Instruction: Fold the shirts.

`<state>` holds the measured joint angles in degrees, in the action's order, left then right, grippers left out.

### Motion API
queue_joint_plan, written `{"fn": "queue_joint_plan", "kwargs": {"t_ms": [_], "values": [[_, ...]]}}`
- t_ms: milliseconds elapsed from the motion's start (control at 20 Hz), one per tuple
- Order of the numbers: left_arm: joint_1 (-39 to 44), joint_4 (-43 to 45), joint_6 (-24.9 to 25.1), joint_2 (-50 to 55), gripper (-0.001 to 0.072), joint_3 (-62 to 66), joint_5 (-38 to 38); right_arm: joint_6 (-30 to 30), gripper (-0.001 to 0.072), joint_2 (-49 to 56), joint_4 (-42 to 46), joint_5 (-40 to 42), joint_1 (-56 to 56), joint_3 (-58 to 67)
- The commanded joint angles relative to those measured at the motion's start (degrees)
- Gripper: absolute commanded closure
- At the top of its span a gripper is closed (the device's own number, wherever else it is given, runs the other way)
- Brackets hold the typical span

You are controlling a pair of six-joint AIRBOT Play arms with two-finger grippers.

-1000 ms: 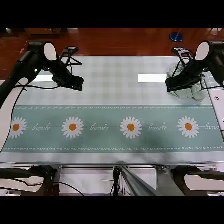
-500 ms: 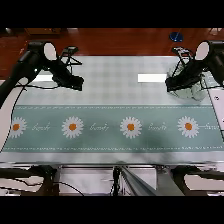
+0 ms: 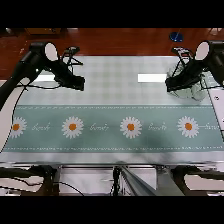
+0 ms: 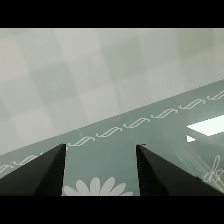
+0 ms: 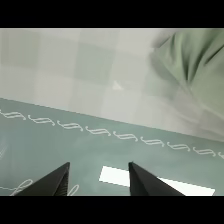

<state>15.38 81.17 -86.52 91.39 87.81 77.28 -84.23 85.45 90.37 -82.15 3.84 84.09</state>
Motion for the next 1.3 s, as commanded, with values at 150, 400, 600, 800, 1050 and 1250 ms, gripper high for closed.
{"fn": "queue_joint_plan", "kwargs": {"t_ms": [150, 400, 600, 800, 1050, 1250], "values": [[-0.11, -0.13, 2.80, -0.02, -0.0013, 0.70, 0.11, 2.08, 0.0280, 0.02, 0.26, 2.29, 0.28, 1.42], [-3.48, 8.52, 6.10, -0.11, -0.0013, 13.51, -0.85, -3.34, 0.0281, 0.04, 22.43, 13.64, 0.24, 14.53], [-10.34, 7.82, 4.35, -0.24, -0.0013, 17.42, 1.88, -9.57, 0.0110, 0.72, 27.96, 20.33, -8.98, 18.45], [-15.34, 0.87, 5.53, -0.09, -0.0013, 15.82, 3.98, -1.92, 0.0104, 6.38, 6.36, 15.08, -22.86, 18.45], [-16.28, -4.48, 6.36, -0.09, -0.0013, 15.43, 4.00, 1.16, 0.0107, 16.63, -24.33, 13.09, -32.94, 18.45], [-15.63, -6.43, 6.36, -0.09, -0.0013, 15.37, 3.96, 3.56, 0.0108, 22.82, -25.07, 12.15, -30.29, 18.45]]}}
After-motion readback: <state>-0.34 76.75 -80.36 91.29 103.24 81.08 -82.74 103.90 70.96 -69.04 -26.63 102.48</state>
